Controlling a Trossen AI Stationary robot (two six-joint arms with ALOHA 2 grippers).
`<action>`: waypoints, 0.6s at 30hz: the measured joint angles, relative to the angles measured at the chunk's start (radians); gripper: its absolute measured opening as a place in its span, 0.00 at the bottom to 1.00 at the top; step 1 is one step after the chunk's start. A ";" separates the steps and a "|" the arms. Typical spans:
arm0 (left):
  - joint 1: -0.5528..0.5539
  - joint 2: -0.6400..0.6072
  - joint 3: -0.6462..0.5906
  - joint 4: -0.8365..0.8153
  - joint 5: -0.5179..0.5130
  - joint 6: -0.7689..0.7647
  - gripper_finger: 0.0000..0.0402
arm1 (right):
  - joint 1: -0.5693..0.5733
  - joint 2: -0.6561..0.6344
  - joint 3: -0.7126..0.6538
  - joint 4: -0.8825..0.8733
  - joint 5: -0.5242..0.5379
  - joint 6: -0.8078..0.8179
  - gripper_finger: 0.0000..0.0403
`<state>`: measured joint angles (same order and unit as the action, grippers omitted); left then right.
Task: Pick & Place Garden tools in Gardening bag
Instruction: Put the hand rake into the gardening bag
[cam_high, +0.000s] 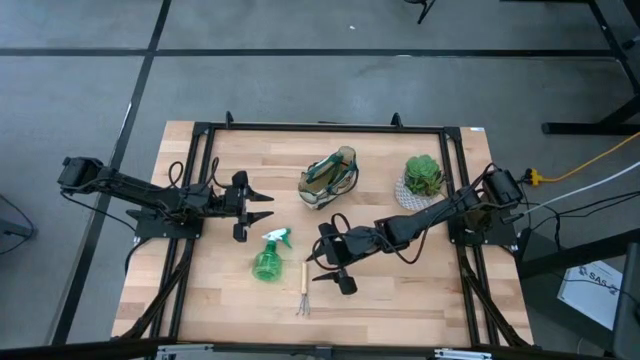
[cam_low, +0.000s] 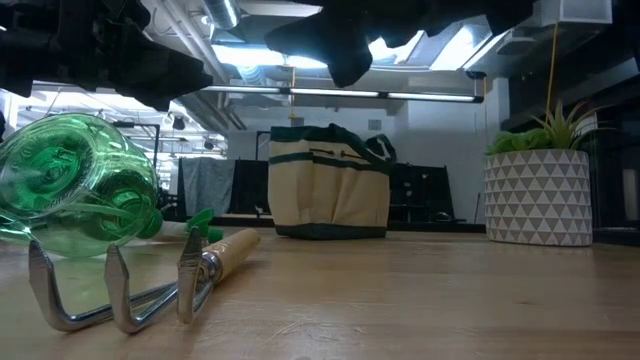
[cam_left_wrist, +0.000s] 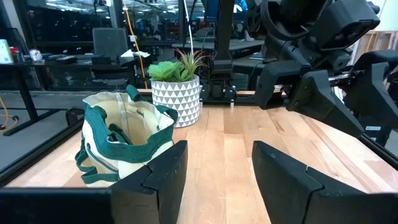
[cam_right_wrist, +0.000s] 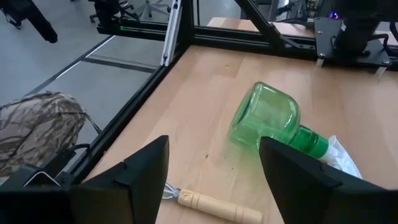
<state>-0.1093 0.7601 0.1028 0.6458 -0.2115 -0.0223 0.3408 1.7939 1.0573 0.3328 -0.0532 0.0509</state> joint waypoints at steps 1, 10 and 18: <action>0.000 0.000 0.000 0.000 0.000 0.000 0.44 | 0.000 0.000 0.000 0.000 0.000 0.000 0.63; 0.000 0.000 0.000 0.000 0.000 0.000 0.44 | -0.010 0.024 0.007 0.014 -0.003 -0.033 0.63; 0.000 0.000 0.000 0.000 0.000 0.000 0.44 | 0.001 0.175 0.163 -0.083 -0.059 -0.033 0.63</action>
<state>-0.1097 0.7600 0.1029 0.6456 -0.2115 -0.0223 0.3417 1.9692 1.2207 0.2503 -0.1120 0.0177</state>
